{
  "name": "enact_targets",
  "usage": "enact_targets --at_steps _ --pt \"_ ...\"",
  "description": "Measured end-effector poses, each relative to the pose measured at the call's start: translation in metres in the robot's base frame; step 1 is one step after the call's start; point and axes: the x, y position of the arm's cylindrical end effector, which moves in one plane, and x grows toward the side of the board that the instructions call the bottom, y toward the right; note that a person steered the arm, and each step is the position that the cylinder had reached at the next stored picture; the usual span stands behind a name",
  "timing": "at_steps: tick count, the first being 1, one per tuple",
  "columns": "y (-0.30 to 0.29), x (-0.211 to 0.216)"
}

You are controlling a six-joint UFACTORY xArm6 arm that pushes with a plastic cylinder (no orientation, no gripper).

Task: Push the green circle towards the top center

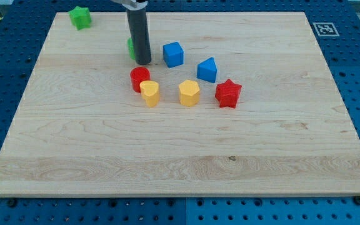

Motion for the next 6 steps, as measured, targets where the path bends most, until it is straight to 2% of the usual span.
enact_targets --at_steps 2,3,4,6 --pt "-0.007 -0.01" --pt "-0.041 -0.01" --pt "-0.051 -0.017" --pt "-0.05 -0.018"
